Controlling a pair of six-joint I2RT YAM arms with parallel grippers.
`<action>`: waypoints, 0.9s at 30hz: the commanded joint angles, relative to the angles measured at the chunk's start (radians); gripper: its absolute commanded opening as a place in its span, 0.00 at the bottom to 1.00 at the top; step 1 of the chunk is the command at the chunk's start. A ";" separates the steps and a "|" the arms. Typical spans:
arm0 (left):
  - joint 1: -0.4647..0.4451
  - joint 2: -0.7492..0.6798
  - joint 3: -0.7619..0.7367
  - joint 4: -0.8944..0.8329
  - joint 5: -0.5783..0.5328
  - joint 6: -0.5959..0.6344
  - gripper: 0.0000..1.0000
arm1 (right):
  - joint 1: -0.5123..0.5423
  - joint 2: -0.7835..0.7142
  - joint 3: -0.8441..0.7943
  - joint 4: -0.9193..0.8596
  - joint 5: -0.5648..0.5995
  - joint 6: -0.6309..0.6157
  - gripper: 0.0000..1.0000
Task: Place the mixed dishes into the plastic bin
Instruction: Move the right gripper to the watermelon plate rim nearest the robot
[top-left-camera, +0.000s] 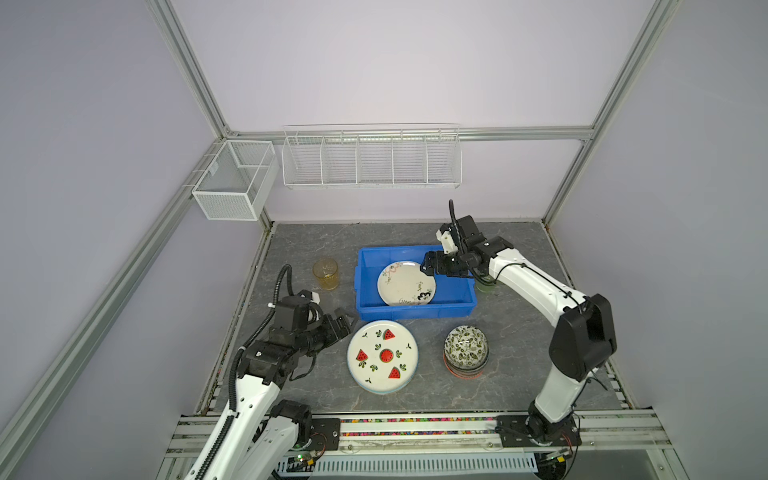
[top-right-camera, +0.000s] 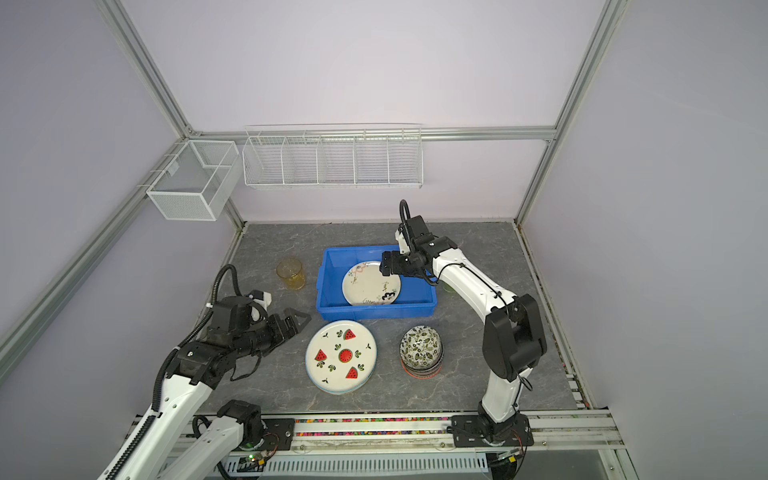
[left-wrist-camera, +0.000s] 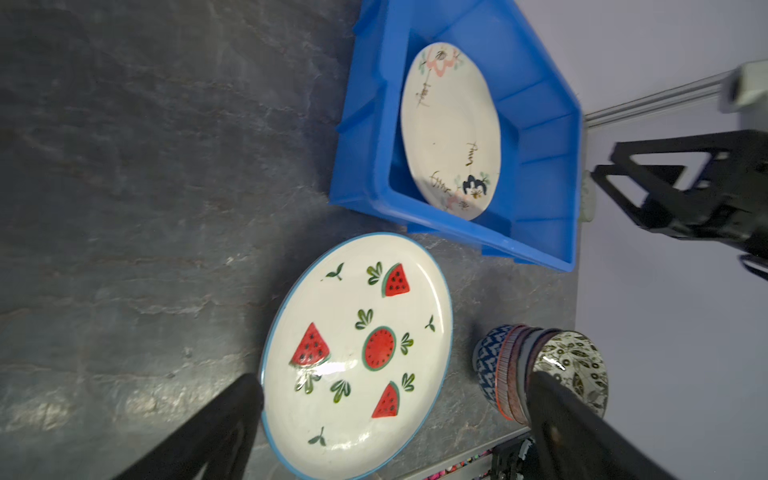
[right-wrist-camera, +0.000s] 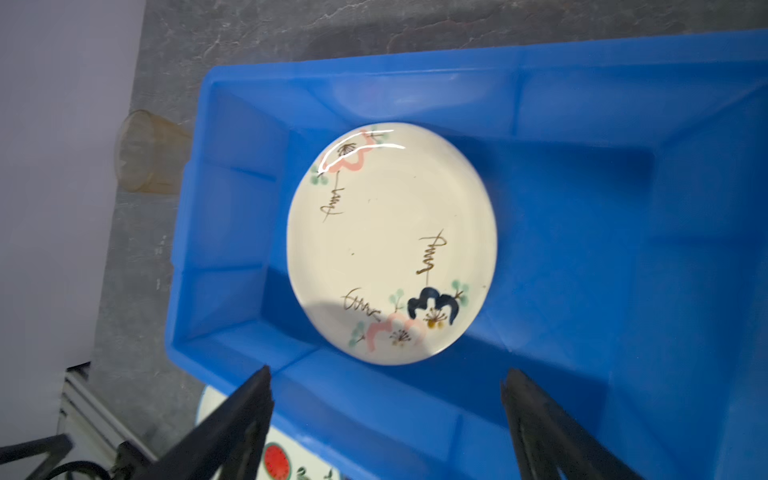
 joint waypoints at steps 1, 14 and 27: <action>0.006 -0.032 0.011 -0.140 -0.061 0.023 0.99 | 0.068 -0.069 -0.035 -0.075 0.006 -0.029 0.88; 0.005 -0.125 -0.096 -0.207 -0.038 -0.068 0.99 | 0.384 -0.198 -0.236 -0.039 0.043 0.091 0.88; -0.100 -0.173 -0.204 -0.060 -0.045 -0.255 0.99 | 0.464 -0.203 -0.363 0.048 0.113 0.180 0.89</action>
